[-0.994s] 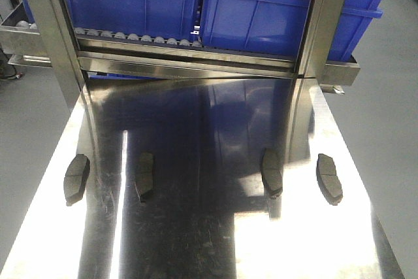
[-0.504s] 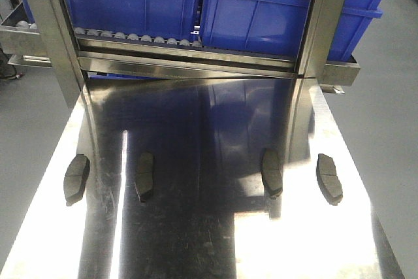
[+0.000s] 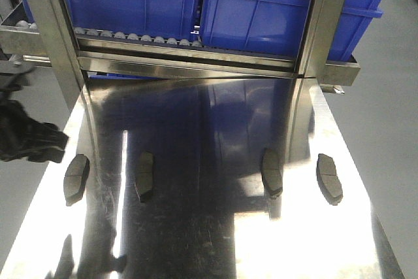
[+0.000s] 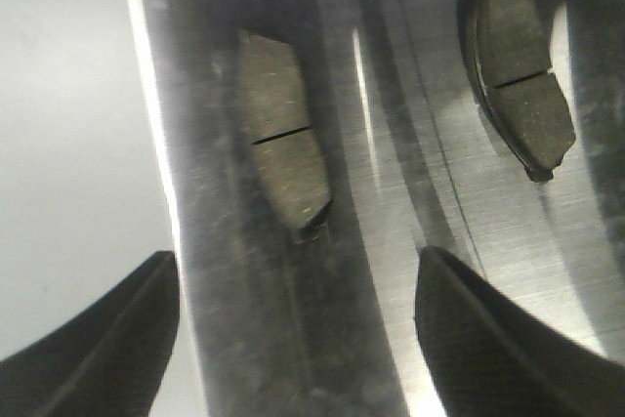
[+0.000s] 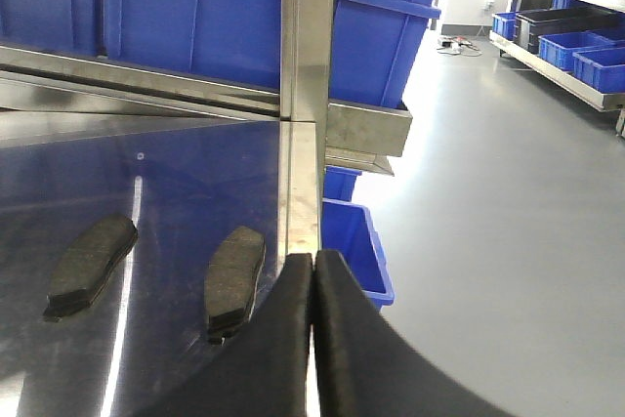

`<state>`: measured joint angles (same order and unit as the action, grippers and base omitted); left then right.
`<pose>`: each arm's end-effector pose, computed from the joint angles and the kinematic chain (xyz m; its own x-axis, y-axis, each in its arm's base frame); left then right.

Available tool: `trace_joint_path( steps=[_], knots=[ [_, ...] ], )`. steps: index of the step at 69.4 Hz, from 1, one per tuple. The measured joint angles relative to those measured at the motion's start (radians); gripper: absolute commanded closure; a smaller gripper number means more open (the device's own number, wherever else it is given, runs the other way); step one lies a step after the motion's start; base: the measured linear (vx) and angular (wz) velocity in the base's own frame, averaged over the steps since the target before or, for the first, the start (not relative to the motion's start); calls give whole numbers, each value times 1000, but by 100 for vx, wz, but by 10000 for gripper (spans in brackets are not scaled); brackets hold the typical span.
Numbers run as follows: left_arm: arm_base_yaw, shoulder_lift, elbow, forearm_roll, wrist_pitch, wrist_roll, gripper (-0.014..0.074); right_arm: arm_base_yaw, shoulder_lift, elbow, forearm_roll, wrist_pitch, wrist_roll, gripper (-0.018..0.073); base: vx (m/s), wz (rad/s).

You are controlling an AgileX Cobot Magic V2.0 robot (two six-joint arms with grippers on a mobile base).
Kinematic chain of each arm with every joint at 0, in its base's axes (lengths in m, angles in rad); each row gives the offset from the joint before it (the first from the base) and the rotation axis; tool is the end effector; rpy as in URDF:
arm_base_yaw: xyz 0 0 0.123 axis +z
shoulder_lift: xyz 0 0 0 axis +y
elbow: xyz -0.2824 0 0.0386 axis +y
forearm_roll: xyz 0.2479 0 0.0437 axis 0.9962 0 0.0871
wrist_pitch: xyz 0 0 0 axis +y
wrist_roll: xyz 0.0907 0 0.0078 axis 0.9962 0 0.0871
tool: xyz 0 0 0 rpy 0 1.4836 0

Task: Move and align brake pads A on conveyor
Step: 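Lower the left gripper and close it on the outermost brake pad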

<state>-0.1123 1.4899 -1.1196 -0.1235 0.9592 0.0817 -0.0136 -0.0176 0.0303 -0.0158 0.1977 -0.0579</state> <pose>0.2891 -0.0419 0.2730 -0.9378 0.1163 -0.3270 0.1541 0.9838 -0.0919 0.0557 -0.0010 0.1859 -0.1237 -0.0716 -0.9897 0.0076 0.9973 -0.0732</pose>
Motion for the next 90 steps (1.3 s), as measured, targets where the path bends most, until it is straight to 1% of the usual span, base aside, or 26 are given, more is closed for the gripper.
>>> trace_joint_path(
  steps=[5, 9, 19, 27, 35, 48, 90],
  knots=[
    [-18, 72, -37, 5, 14, -12, 115, 0, 0, 0, 0, 0, 0, 568, 0, 0],
    [-26, 121, -59, 16, 18, -41, 115, 0, 0, 0, 0, 0, 0, 568, 0, 0],
    [-28, 213, -95, 78, 18, -129, 115, 0, 0, 0, 0, 0, 0, 568, 0, 0],
    [-28, 257, -111, 89, 10, -158, 115, 0, 0, 0, 0, 0, 0, 568, 0, 0],
    [-28, 281, -113, 88, -11, -174, 115, 0, 0, 0, 0, 0, 0, 568, 0, 0],
    [-28, 313, -113, 71, -31, -177, 115, 0, 0, 0, 0, 0, 0, 568, 0, 0],
    [-28, 432, -124, 75, -69, -205, 115, 0, 0, 0, 0, 0, 0, 568, 0, 0]
  ],
)
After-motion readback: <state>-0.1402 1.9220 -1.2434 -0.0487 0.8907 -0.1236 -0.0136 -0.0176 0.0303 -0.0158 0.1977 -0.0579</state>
